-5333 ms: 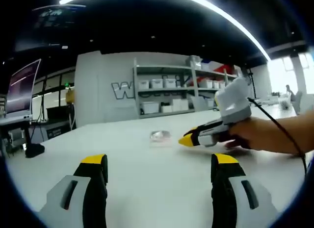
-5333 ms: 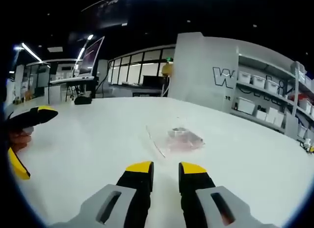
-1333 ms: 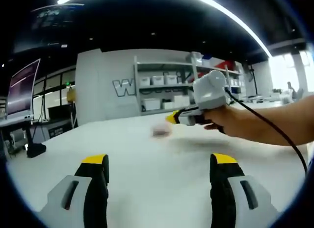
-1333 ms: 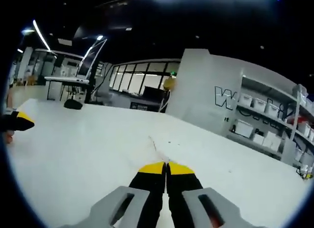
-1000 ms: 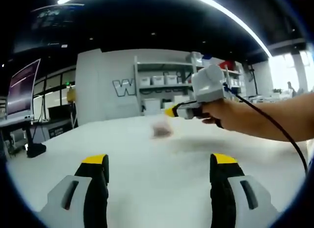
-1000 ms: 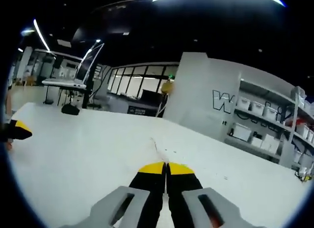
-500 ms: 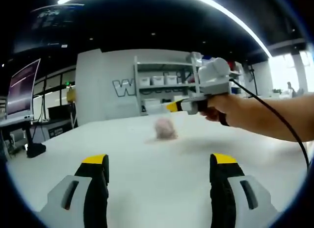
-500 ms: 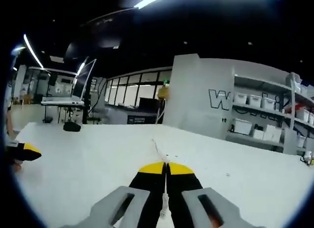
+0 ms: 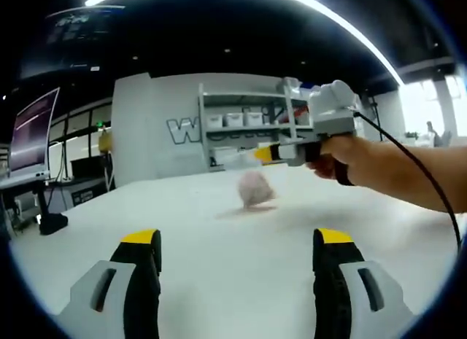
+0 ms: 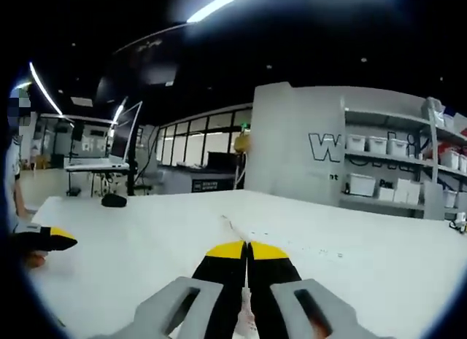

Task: Open the resealable bag by pulling the two sides of the seal apart until the entire bag opening is separated and visibly accessible.

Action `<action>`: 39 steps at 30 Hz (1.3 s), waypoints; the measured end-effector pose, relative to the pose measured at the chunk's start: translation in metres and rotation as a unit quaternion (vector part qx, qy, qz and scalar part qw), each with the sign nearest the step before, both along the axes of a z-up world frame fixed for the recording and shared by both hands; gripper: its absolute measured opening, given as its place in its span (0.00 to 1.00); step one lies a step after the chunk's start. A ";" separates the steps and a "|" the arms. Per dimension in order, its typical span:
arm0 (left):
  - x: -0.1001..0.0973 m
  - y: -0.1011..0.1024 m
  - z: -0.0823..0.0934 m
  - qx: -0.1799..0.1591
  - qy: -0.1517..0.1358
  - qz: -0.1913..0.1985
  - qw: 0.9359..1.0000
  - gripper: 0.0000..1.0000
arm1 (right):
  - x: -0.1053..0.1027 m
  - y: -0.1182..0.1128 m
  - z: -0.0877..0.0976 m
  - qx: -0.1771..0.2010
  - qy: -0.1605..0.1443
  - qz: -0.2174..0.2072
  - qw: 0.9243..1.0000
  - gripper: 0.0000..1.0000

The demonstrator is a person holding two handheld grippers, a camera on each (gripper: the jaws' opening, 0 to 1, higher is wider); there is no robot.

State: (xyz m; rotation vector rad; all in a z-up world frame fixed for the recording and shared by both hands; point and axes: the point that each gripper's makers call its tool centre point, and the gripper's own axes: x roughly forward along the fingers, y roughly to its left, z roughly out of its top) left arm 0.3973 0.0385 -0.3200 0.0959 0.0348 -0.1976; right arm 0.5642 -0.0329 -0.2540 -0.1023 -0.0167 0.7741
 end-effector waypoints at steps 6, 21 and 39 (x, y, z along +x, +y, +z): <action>0.000 0.000 0.000 0.000 0.001 -0.001 1.000 0.85 | -0.002 0.002 -0.002 0.006 0.002 0.003 1.000 0.00; 0.001 -0.004 -0.009 -0.016 0.036 -0.015 0.999 0.87 | -0.020 0.004 0.001 0.024 0.010 0.009 1.000 0.00; -0.021 -0.001 -0.006 -0.048 0.073 -0.021 0.996 0.88 | -0.038 0.001 0.005 0.032 0.010 0.019 0.999 0.00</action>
